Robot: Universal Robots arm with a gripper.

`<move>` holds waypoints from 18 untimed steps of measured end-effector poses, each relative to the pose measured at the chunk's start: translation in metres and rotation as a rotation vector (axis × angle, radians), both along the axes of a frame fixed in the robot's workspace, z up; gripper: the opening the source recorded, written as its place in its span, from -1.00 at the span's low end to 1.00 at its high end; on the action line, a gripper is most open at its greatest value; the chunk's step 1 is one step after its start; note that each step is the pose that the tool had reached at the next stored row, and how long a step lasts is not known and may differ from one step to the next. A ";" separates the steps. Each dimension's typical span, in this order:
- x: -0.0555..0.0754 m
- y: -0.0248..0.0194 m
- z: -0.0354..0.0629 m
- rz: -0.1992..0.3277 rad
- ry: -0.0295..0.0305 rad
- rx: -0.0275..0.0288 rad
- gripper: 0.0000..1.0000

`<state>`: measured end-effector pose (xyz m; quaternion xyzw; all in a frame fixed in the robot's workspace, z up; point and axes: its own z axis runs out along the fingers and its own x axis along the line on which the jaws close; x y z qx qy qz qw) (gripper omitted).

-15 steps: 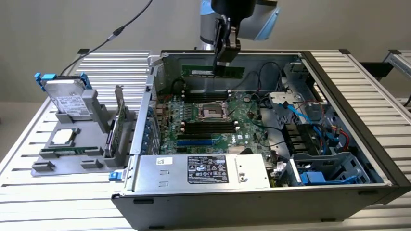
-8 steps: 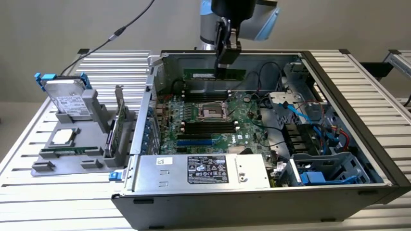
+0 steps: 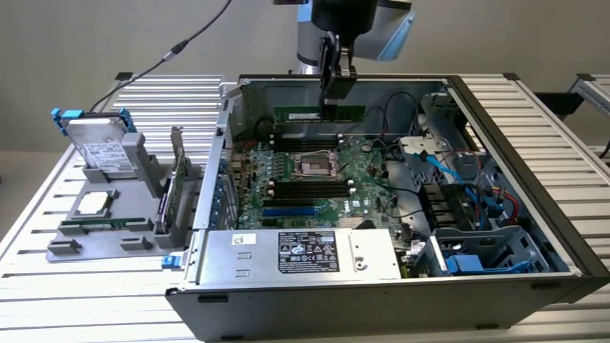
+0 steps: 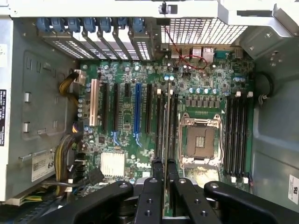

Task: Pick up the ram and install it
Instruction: 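Pick up the ram and move it above insertion slot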

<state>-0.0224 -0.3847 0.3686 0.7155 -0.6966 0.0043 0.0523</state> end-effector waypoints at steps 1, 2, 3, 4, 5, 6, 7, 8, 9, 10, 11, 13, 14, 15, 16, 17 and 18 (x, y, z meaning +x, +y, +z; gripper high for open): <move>-0.001 0.0003 -0.0012 0.000 -0.0036 0.0002 -0.72; -0.001 0.0007 -0.0025 0.000 -0.0064 0.0002 -0.72; -0.002 0.0014 -0.0037 0.000 -0.0087 -0.0001 -0.72; -0.002 0.0023 -0.0049 0.000 -0.0104 -0.0002 -0.72; -0.002 0.0031 -0.0062 0.000 -0.0116 -0.0001 -0.72; -0.002 0.0039 -0.0077 0.000 -0.0126 0.0000 -0.72; -0.002 0.0045 -0.0094 0.000 -0.0133 0.0002 -0.72; -0.002 0.0050 -0.0110 0.000 -0.0135 0.0001 -0.72; -0.002 0.0058 -0.0128 0.000 -0.0136 0.0000 -0.72; -0.002 0.0067 -0.0146 0.000 -0.0136 -0.0001 -0.72; -0.002 0.0077 -0.0164 0.000 -0.0137 -0.0001 -0.72; -0.002 0.0097 -0.0202 0.000 -0.0138 0.0000 -0.72; -0.002 0.0107 -0.0220 -0.001 -0.0138 -0.0001 -0.72; -0.002 0.0116 -0.0237 -0.001 -0.0138 -0.0001 -0.72; -0.002 0.0126 -0.0257 -0.003 -0.0138 0.0000 -0.72; -0.002 0.0135 -0.0274 -0.005 -0.0139 0.0000 -0.72; -0.002 0.0141 -0.0285 -0.007 -0.0139 0.0000 -0.72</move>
